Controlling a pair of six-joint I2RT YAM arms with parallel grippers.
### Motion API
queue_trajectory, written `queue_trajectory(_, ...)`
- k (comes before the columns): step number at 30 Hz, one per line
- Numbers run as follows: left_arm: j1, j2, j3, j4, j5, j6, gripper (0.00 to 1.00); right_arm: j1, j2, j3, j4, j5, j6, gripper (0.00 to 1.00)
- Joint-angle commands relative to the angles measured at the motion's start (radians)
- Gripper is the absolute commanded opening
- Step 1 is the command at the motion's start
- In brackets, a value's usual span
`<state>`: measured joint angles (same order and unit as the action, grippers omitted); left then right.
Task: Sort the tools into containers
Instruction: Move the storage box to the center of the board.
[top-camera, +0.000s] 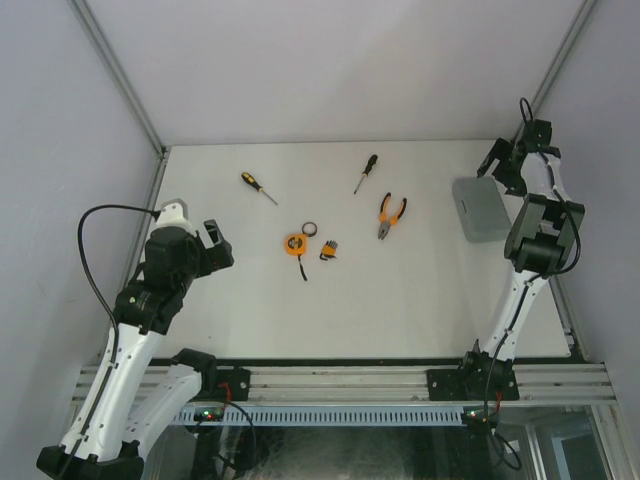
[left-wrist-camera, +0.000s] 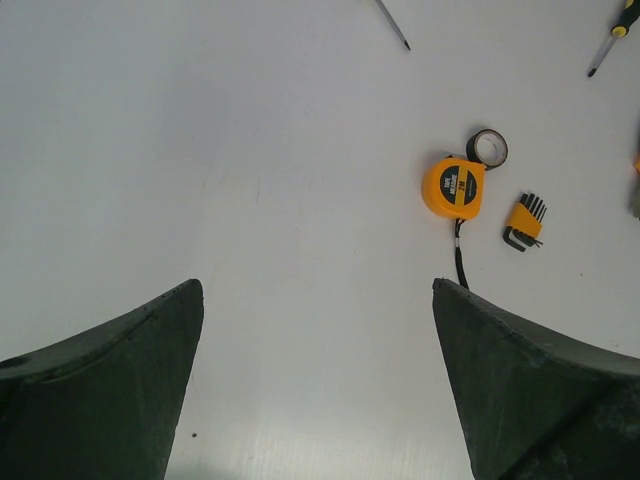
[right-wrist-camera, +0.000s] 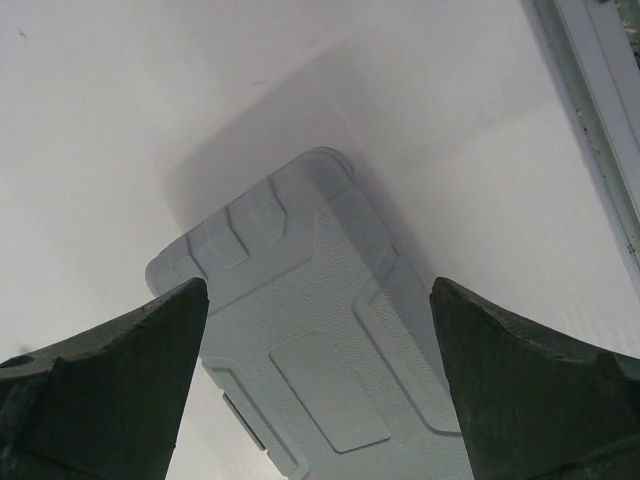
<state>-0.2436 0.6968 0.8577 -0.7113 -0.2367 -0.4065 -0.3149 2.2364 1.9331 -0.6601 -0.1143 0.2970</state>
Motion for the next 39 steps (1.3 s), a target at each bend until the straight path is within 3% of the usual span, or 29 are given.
queue_trajectory(1,0.010,-0.004,-0.006,0.027,-0.012,0.021,0.99,0.024,0.010,0.072,-0.054,0.019,-0.040,0.92)
queue_trajectory(8,0.010,-0.004,-0.006,0.027,-0.007,0.020,0.98,0.041,0.034,0.120,-0.116,0.040,-0.088,0.91)
queue_trajectory(16,0.009,-0.008,-0.007,0.027,-0.007,0.021,0.98,0.104,-0.022,0.034,-0.084,0.110,-0.140,0.89)
queue_trajectory(26,0.009,-0.009,-0.007,0.029,-0.001,0.020,0.98,0.164,-0.032,-0.012,-0.117,0.084,-0.170,0.79)
queue_trajectory(33,0.010,-0.012,-0.006,0.029,0.005,0.022,0.98,0.223,-0.121,-0.148,-0.112,0.064,-0.154,0.76)
queue_trajectory(39,0.010,-0.013,-0.007,0.030,0.012,0.022,0.98,0.280,-0.277,-0.378,-0.037,0.031,-0.117,0.75)
